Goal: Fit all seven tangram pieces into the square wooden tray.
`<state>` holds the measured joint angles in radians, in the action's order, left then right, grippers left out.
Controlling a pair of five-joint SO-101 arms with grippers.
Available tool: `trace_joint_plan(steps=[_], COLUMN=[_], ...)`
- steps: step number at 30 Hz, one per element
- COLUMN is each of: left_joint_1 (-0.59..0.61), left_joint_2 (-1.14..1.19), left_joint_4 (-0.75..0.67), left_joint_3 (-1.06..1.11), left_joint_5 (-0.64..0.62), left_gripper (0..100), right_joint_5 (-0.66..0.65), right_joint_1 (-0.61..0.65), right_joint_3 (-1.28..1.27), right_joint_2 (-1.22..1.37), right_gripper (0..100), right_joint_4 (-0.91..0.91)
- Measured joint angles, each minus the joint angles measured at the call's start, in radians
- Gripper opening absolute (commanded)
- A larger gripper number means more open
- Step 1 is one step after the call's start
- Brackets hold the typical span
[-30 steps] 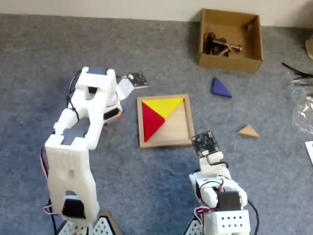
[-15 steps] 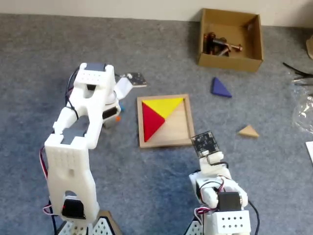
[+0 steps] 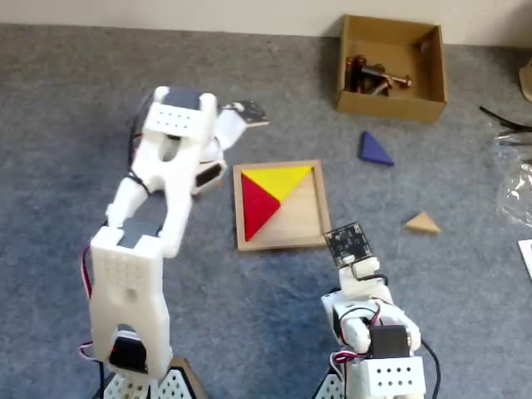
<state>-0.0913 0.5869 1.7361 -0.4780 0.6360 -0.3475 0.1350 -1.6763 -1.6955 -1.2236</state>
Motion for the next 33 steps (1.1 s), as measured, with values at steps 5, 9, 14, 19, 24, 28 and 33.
trace_joint_plan(steps=[5, 9, 14, 19, 24, 28, 33], left_joint_1=[-0.044, -0.078, -0.195, -0.308, -0.367, -0.371, -0.393], left_joint_2=[-0.002, -0.087, -0.279, -0.379, -0.381, -0.381, -0.264], left_joint_4=[0.003, 0.003, 0.003, -0.012, -0.121, -0.235, -0.347], left_joint_3=[0.0, 0.038, 0.17, 0.183, 0.183, 0.183, 0.183], left_joint_5=[-0.044, -0.078, -0.129, -0.29, -0.466, -0.628, -0.727], left_gripper=[1, 1, 1, 1, 1, 1, 1], right_joint_5=[0.0, 0.0, 0.0, 0.0, 0.0, 0.0, 0.0], right_joint_1=[0.0, 0.0, 0.0, 0.0, 0.0, 0.0, 0.0], right_joint_3=[0.0, 0.0, 0.0, 0.0, 0.0, 0.0, 0.0], right_joint_2=[0.0, 0.0, 0.0, 0.0, 0.0, 0.0, 0.0], right_gripper=[0.5, 0.5, 0.5, 0.5, 0.5, 0.5, 0.5], right_joint_4=[0.0, 0.0, 0.0, 0.0, 0.0, 0.0, 0.0])
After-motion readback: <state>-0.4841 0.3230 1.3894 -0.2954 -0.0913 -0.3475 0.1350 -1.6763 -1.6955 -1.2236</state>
